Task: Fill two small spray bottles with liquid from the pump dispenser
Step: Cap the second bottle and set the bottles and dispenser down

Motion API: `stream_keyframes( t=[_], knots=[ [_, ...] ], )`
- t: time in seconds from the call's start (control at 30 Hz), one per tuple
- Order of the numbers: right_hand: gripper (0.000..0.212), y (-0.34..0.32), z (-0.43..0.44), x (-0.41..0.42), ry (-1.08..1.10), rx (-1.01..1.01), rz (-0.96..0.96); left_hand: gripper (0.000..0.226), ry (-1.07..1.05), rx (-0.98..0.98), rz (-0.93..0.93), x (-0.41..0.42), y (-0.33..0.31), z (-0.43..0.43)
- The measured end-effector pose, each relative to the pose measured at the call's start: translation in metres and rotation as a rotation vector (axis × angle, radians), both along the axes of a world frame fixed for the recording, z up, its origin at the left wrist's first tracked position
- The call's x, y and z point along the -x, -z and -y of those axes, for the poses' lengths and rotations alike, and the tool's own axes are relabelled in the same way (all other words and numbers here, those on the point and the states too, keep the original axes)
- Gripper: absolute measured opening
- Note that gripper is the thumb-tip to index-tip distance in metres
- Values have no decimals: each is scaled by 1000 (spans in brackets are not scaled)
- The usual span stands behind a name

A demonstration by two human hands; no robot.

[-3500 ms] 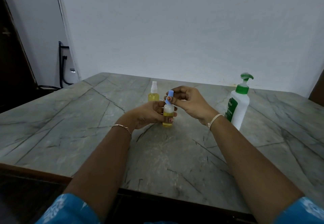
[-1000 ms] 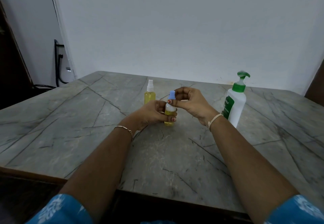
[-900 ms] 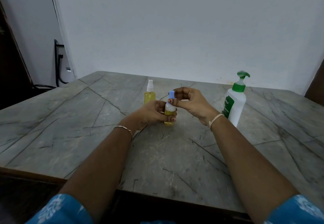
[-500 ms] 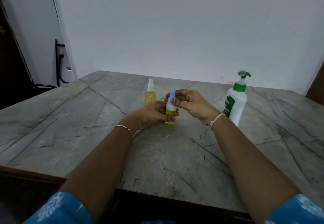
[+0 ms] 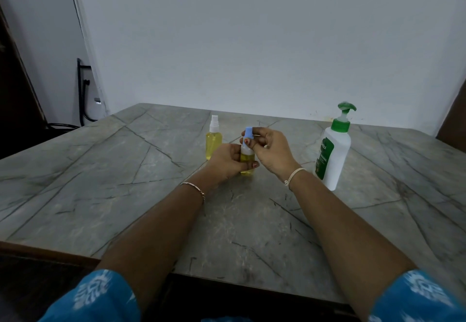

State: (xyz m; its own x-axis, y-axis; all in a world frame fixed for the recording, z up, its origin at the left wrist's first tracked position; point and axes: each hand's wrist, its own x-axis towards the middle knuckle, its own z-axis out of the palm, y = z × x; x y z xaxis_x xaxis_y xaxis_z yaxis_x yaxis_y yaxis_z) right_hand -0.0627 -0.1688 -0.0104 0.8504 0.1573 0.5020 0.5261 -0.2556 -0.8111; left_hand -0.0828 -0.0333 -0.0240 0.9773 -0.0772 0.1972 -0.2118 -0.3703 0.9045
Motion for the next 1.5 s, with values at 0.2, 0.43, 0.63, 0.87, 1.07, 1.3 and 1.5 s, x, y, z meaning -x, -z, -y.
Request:
stream_keyframes(
  t=[0.2,0.43,0.63,0.87,1.07,1.3,1.5],
  knots=[
    [29,1,-3,1,44,-20,-19,42,-55,-49,46,1,-1,7],
    [31,-2,11,5,-122,-110,-93,41,-111,-130,104,5,2,7],
    [41,2,22,1,-133,-9,-117,45,-258,-315,278,11,3,8],
    [56,11,15,-3,-62,168,-163,44,-287,-508,381,6,4,2],
    [52,11,15,-4,24,211,-123,57,-357,-582,425,12,-14,-17],
    [50,11,17,-13,64,213,-135,55,-716,-126,491,8,-20,-48],
    [53,9,19,-22,73,208,-158,93,-499,-178,23,-15,-6,-62]
  ],
)
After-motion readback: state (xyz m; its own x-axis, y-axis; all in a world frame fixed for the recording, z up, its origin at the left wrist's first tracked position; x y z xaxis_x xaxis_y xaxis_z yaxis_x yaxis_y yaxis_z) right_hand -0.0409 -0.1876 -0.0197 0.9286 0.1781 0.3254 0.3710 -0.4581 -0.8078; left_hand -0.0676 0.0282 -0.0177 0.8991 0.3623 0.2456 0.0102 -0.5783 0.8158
